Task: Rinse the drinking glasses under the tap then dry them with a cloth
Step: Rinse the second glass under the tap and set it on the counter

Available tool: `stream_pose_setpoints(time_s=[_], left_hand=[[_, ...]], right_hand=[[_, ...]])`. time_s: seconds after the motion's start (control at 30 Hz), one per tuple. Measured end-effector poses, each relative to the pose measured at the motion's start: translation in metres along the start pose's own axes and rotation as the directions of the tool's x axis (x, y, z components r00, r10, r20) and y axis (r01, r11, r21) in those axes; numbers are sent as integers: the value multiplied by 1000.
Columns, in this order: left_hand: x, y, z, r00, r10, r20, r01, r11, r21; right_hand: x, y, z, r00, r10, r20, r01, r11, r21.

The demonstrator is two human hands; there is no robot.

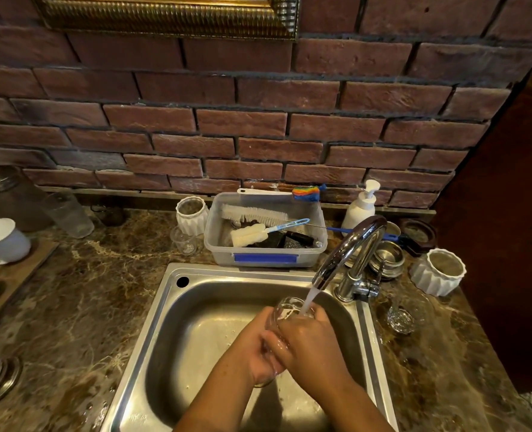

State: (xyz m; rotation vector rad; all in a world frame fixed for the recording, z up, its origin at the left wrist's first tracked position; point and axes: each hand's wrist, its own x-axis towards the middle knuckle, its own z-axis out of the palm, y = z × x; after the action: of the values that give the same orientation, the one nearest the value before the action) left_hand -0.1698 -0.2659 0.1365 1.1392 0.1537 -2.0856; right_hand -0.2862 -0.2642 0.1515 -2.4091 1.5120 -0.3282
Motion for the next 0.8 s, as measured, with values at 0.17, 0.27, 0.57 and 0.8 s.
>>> stream_pose_setpoints(time_s=[0.17,0.27,0.57,0.8], left_hand=[[16,0,7,831,510,-223,-373,807,458],[10,5,14,560,828,27,-541,341,769],[16,1,12,519,817,250,-560,105,822],[19,7,6,981,151,-124,-121,968,218]], right_hand=[[-2,-5,9,945,327,13,-258,720,644],[6,-10,6,795,530,295,-395,84,915],[17,19,6,759,459,461,-444,-154,883],[9,23,-4,999,-35,-21,40,954,296]])
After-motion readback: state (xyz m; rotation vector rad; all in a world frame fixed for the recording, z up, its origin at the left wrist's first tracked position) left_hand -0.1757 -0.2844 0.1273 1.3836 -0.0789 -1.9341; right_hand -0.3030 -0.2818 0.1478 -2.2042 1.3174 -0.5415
